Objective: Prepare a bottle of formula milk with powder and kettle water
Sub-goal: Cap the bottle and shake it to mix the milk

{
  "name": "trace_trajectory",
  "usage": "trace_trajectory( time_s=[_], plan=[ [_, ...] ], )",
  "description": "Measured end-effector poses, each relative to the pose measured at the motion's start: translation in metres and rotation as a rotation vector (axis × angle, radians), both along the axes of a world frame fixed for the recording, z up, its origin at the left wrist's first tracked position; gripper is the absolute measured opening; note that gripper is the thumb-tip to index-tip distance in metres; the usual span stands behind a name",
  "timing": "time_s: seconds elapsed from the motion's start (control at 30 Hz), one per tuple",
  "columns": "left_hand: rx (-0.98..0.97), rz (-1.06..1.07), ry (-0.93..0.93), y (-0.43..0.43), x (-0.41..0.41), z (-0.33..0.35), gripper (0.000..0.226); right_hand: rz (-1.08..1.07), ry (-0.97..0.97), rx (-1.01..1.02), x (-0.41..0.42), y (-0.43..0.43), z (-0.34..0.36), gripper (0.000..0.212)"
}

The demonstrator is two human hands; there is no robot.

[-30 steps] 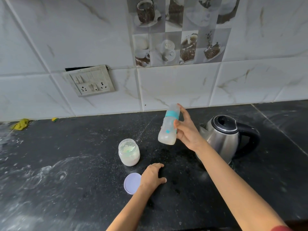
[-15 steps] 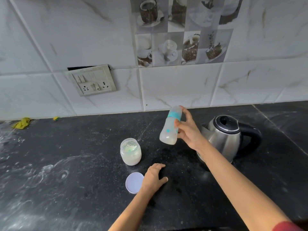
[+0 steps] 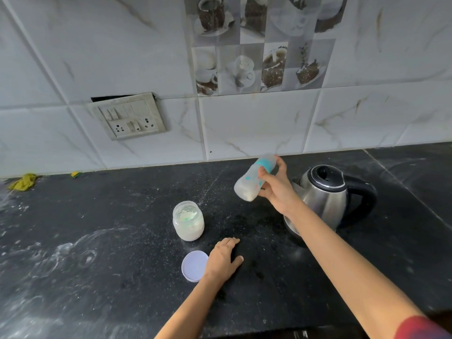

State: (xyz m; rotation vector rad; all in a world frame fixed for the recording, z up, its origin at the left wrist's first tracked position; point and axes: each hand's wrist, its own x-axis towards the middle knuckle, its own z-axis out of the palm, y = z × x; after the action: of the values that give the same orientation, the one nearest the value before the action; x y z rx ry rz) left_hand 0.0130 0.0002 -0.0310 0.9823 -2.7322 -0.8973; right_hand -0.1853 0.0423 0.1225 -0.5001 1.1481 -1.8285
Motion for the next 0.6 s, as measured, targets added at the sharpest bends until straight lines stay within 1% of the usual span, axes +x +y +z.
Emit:
trace_trajectory(
  time_s=[0.07,0.1,0.13,0.2,0.23,0.27,0.37,0.4,0.43,0.5,0.53,0.57,0.6],
  plan=[
    [0.003,0.000,-0.004,0.000,0.000,0.000,0.056,0.138,0.059,0.026,0.002,0.004,0.001,0.070],
    [0.003,0.000,-0.004,0.000,0.000,0.000,0.056,0.158,0.081,0.024,0.003,0.005,0.001,0.070],
    [0.001,-0.001,-0.003,0.000,0.000,0.000,0.056,0.127,0.083,0.009,0.001,0.004,0.002,0.068],
    [0.005,-0.001,-0.003,0.001,0.000,0.000,0.056,-0.038,0.034,-0.019,-0.002,0.000,0.007,0.063],
    [0.007,0.002,-0.001,0.001,0.000,0.000,0.056,-0.087,0.008,-0.027,-0.003,-0.002,0.008,0.061],
    [0.011,0.006,0.000,0.001,0.000,0.000,0.056,-0.081,-0.002,-0.024,-0.003,-0.002,0.009,0.059],
    [0.028,0.009,-0.004,0.000,0.000,0.000,0.056,0.149,0.090,0.032,0.001,0.005,0.008,0.063],
    [0.031,0.008,-0.005,0.000,0.000,-0.001,0.056,0.184,0.124,0.035,0.001,0.007,0.008,0.065],
    [0.029,0.008,-0.004,0.000,0.000,-0.001,0.056,0.165,0.133,0.026,-0.001,0.006,0.009,0.067],
    [0.022,0.012,-0.002,0.001,0.000,-0.001,0.056,0.020,0.073,0.006,-0.006,0.001,0.013,0.067],
    [0.021,0.014,-0.001,0.002,0.000,-0.002,0.056,-0.019,0.046,0.000,-0.007,0.000,0.013,0.067],
    [0.019,0.016,0.000,0.002,0.000,-0.002,0.056,-0.001,0.049,0.003,-0.007,0.000,0.013,0.066],
    [0.018,0.016,-0.001,0.002,0.000,-0.002,0.056,0.070,0.075,0.015,-0.004,0.001,0.012,0.065]
  ],
)
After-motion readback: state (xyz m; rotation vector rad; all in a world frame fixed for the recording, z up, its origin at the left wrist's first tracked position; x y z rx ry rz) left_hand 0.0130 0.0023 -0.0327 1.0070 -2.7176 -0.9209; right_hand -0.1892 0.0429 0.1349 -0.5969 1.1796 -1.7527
